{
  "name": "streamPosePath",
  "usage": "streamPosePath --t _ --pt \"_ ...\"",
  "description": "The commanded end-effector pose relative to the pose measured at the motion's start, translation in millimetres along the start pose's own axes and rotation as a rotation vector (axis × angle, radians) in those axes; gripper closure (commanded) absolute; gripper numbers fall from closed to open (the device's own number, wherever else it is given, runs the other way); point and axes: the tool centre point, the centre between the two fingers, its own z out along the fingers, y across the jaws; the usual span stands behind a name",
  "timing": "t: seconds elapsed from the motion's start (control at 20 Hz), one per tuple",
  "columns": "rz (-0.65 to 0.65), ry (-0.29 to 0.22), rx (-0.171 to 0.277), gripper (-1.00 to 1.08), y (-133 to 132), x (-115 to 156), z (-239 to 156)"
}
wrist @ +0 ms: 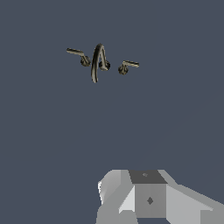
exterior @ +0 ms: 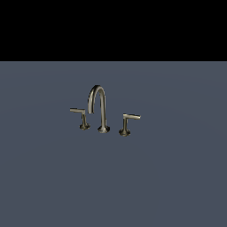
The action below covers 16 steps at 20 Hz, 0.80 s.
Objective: Turn on the faucet by rotating a designated handle.
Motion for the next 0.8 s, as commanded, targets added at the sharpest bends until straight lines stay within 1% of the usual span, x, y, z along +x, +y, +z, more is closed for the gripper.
streamPosePath --t 0.0,0.4,0.75 --pt "0.0 0.0 0.0 1.08 0.0 0.0 0.0" --pt "0.04 0.0 0.0 1.08 -4.3 5.7 8.8" --pt "0.14 0.0 0.001 1.08 -14.2 20.8 31.0"
